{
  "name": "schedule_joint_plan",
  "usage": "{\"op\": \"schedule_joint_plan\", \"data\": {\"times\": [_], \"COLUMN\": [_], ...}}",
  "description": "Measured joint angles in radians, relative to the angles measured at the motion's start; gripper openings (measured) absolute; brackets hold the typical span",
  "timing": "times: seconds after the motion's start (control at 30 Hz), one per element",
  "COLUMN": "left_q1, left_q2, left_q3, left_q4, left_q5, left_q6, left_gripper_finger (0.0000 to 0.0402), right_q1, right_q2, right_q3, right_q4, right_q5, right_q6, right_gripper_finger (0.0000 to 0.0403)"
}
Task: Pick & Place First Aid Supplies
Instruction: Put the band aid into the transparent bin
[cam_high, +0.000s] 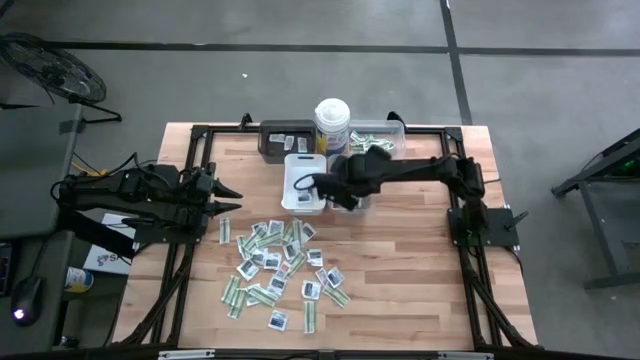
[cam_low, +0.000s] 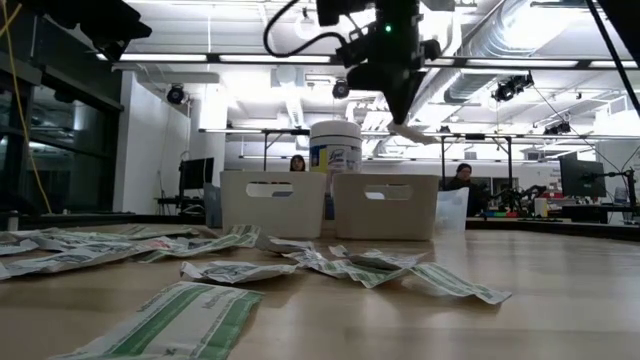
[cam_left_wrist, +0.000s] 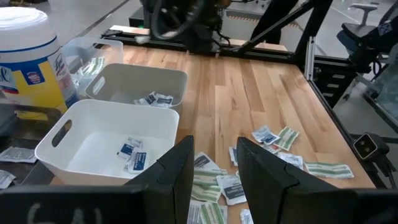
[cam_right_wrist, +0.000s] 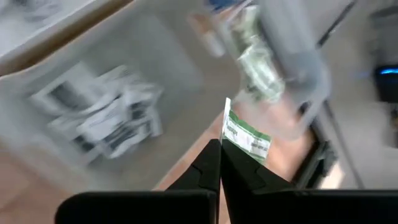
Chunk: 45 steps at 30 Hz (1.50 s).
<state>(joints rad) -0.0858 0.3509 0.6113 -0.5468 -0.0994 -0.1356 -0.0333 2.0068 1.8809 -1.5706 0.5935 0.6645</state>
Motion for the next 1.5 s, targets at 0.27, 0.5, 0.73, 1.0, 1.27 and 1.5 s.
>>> {"op": "schedule_joint_plan", "data": {"times": [0.27,0.5,0.73,1.0,1.27,1.5], "left_q1": [0.0,0.0,0.0,0.0,0.0,0.0], "left_q2": [0.0,0.0,0.0,0.0,0.0,0.0], "left_q3": [0.0,0.0,0.0,0.0,0.0,0.0], "left_q4": [0.0,-0.001,0.0,-0.001,-0.001,0.006], "left_q5": [-0.018,-0.054,-0.109,-0.168,-0.182,-0.229], "left_q6": [0.0,0.0,0.0,0.0,-0.008,-0.008], "left_gripper_finger": [0.0119,0.0119,0.0119,0.0119,0.0119,0.0119], "right_q1": [-0.092,-0.175,-0.29,-0.448,-0.571,-0.643], "right_q2": [-0.071,-0.298,-0.533,-0.653,-0.644,-0.588], "right_q3": [-0.062,-0.363,-0.654,-0.879,-1.008,-1.052], "right_q4": [0.022,0.297,0.704,0.987,1.208,1.378], "right_q5": [0.047,-0.005,-0.143,-0.374,-0.406,-0.523], "right_q6": [-0.071,-0.162,-0.579,-1.205,-1.634,-1.781], "right_gripper_finger": [0.0,0.0,0.0,0.0,0.0,0.0]}}
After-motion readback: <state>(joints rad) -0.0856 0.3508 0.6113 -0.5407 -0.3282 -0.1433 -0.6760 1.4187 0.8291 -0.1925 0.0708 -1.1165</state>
